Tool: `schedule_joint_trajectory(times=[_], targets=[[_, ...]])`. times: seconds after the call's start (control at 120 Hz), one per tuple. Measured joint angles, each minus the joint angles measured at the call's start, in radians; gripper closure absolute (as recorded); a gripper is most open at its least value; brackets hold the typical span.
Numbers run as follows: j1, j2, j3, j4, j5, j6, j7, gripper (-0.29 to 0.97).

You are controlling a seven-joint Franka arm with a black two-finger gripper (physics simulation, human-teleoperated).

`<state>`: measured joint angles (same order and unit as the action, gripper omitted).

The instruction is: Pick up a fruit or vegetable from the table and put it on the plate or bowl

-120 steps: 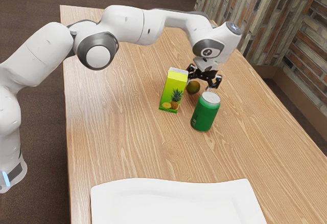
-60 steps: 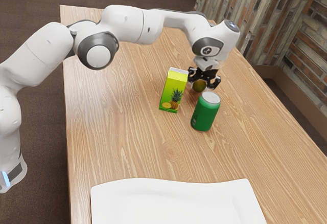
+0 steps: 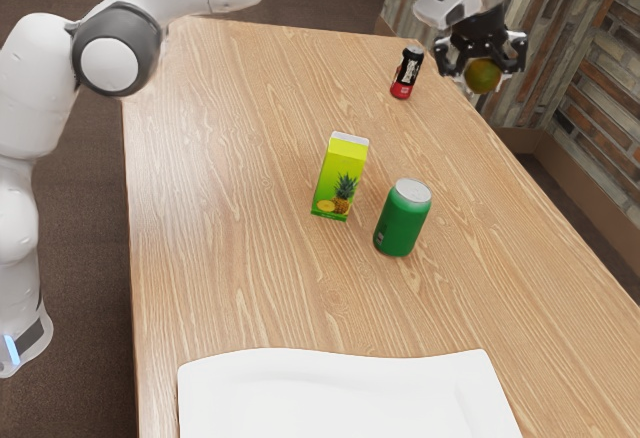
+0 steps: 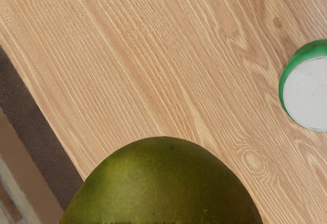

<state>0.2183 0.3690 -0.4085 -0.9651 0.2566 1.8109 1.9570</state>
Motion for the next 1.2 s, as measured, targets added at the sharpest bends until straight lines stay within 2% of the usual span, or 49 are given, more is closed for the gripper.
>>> schedule_joint_trajectory(times=[0.092, 0.133, 0.258, 0.358, 0.842, 1.117, 1.2], targets=[[-0.008, -0.032, -0.127, -0.004, -0.069, -0.048, -0.004, 0.47], [-0.032, -0.036, -0.159, -0.01, -0.098, -0.079, -0.007, 0.48], [-0.135, -0.028, -0.183, -0.08, -0.144, -0.159, -0.018, 0.48], [-0.198, 0.02, -0.185, -0.115, -0.159, -0.193, -0.028, 0.48], [-0.386, 0.163, -0.179, -0.144, -0.162, -0.227, -0.091, 0.47], [-0.413, 0.209, -0.177, -0.144, -0.153, -0.2, -0.123, 0.47], [-0.439, 0.211, -0.177, -0.144, -0.116, -0.191, -0.14, 0.28]])
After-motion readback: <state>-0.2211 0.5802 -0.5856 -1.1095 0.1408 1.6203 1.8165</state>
